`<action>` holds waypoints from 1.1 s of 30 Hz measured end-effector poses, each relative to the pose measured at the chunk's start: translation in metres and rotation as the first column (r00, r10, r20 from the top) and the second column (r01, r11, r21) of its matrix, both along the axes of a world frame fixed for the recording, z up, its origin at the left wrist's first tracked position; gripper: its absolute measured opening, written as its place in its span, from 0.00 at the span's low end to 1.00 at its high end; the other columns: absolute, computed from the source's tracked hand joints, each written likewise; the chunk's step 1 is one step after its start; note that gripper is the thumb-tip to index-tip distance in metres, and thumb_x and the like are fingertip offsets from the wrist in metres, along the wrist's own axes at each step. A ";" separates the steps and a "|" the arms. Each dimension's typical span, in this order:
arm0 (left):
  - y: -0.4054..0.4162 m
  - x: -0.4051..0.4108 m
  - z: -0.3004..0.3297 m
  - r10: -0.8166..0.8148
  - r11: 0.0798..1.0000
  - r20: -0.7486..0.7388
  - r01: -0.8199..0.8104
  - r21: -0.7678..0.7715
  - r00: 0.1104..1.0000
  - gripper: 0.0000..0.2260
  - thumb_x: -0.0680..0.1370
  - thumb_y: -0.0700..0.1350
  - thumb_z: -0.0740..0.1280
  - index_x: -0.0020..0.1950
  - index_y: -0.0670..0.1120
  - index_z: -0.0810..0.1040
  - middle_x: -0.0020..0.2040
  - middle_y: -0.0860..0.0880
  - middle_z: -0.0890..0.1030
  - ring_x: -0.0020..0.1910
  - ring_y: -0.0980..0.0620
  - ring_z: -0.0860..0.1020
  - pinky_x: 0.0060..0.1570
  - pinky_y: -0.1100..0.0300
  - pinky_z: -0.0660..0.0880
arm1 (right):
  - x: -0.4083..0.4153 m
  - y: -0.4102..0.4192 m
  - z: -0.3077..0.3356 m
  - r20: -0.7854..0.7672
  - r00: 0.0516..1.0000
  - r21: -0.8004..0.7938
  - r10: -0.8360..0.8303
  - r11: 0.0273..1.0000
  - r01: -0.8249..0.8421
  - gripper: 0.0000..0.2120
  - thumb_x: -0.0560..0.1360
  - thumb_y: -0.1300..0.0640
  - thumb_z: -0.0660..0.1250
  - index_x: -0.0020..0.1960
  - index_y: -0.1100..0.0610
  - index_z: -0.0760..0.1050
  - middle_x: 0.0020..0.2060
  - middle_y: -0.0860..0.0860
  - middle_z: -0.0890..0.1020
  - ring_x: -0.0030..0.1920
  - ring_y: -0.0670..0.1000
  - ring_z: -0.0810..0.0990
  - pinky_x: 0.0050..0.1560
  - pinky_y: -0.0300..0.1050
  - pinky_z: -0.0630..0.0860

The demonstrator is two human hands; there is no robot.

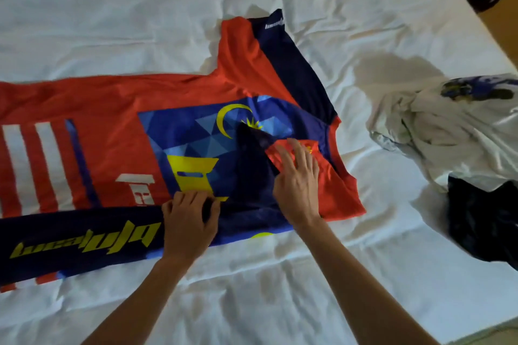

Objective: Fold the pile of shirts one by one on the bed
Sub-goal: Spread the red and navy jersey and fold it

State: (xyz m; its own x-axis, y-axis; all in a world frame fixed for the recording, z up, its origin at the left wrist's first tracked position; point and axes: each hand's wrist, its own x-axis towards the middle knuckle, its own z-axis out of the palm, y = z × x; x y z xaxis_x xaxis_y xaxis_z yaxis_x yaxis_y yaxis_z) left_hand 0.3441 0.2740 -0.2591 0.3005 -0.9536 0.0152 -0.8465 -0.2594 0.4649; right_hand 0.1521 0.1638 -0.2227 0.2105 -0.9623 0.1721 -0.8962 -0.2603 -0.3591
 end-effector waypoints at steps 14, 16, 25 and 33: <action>-0.034 -0.016 0.017 -0.039 0.999 -0.170 0.039 -0.008 0.985 0.14 0.77 0.54 0.65 0.52 0.46 0.81 0.45 0.49 0.85 0.44 0.44 0.83 0.43 0.54 0.77 | -0.090 0.034 -0.018 -0.129 0.937 0.184 -0.324 0.921 0.343 0.20 0.71 0.55 0.56 0.59 0.56 0.78 0.61 0.56 0.77 0.57 0.62 0.77 0.52 0.58 0.73; -0.032 -0.008 0.024 -0.027 0.995 -0.118 0.038 0.091 0.993 0.14 0.74 0.59 0.65 0.49 0.51 0.81 0.40 0.52 0.84 0.42 0.45 0.83 0.44 0.53 0.77 | -0.074 0.037 -0.012 -0.151 0.918 0.166 -0.366 0.906 0.388 0.22 0.70 0.56 0.57 0.63 0.55 0.76 0.65 0.56 0.75 0.63 0.62 0.74 0.57 0.61 0.71; -0.005 0.111 0.031 -0.237 0.922 0.057 0.205 0.328 0.970 0.20 0.68 0.61 0.55 0.41 0.49 0.79 0.38 0.50 0.82 0.42 0.43 0.80 0.42 0.53 0.70 | 0.060 0.061 -0.015 0.075 0.910 0.013 0.408 0.912 -0.410 0.13 0.78 0.57 0.60 0.59 0.54 0.80 0.58 0.48 0.81 0.55 0.55 0.77 0.52 0.54 0.72; 0.015 0.177 0.043 -0.189 0.955 -0.017 0.188 0.229 0.982 0.17 0.65 0.55 0.57 0.40 0.49 0.82 0.36 0.50 0.83 0.39 0.44 0.82 0.40 0.54 0.76 | 0.104 0.009 0.009 -0.171 0.847 0.564 0.503 0.755 -0.334 0.09 0.79 0.51 0.63 0.54 0.50 0.81 0.54 0.50 0.81 0.58 0.56 0.74 0.56 0.53 0.66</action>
State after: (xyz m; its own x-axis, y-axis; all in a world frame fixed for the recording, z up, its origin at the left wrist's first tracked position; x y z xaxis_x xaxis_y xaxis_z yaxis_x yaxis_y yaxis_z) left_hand 0.5211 0.2890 -0.2157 0.1157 -0.9712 -0.2083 -0.8925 -0.1937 0.4073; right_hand 0.2565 0.1725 -0.2136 0.5710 -0.6935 -0.4394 -0.8207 -0.4962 -0.2833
